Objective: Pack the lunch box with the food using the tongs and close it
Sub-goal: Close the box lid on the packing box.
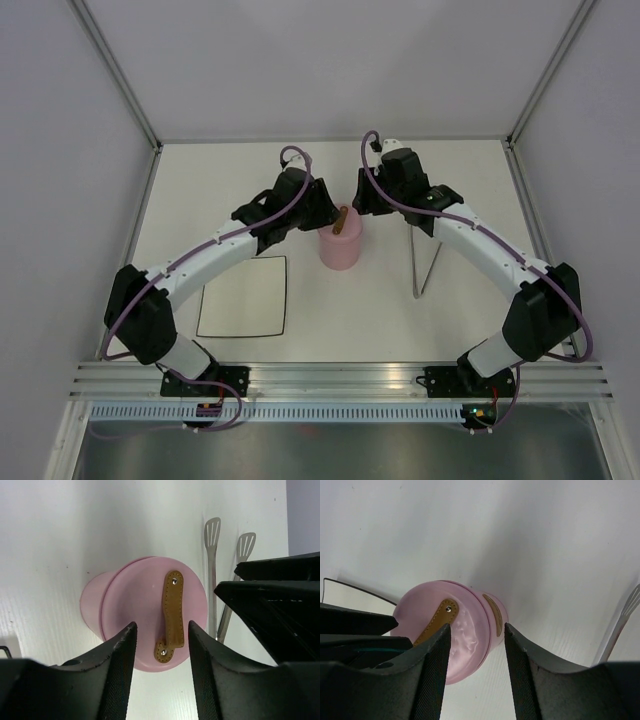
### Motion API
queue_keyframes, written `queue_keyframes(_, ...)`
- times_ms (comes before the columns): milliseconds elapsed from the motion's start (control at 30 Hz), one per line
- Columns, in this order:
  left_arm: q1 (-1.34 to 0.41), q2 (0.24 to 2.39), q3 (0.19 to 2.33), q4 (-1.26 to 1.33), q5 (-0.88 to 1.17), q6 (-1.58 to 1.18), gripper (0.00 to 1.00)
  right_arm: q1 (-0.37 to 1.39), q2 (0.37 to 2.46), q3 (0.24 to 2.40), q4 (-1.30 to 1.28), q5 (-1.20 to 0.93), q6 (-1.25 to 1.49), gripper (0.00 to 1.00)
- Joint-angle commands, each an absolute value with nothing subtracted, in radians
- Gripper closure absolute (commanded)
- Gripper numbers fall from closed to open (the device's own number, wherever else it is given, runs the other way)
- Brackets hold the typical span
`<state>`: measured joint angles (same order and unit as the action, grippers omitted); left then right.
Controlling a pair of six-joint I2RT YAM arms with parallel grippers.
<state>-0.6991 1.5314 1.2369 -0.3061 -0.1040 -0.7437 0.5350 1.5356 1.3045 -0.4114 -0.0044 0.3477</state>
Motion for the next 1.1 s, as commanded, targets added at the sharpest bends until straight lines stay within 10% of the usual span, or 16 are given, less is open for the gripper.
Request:
queue_keyframes(0, -0.67, 1.477, 1.284, -0.368, -0.12, -0.683, 0.48, 0.54, 1.513, 1.355, -0.42, -0.027, 0.371, 0.46)
queue_keyframes(400, -0.634, 1.512, 1.436, -0.44, -0.184, -0.503, 0.96, 0.538, 1.5, 1.397, -0.442, -0.097, 0.402, 0.47)
queue_keyframes(1067, -0.64, 1.661, 1.269, -0.436, -0.061, -0.569, 0.98, 0.538, 1.563, 1.219, -0.371, -0.081, 0.399, 0.55)
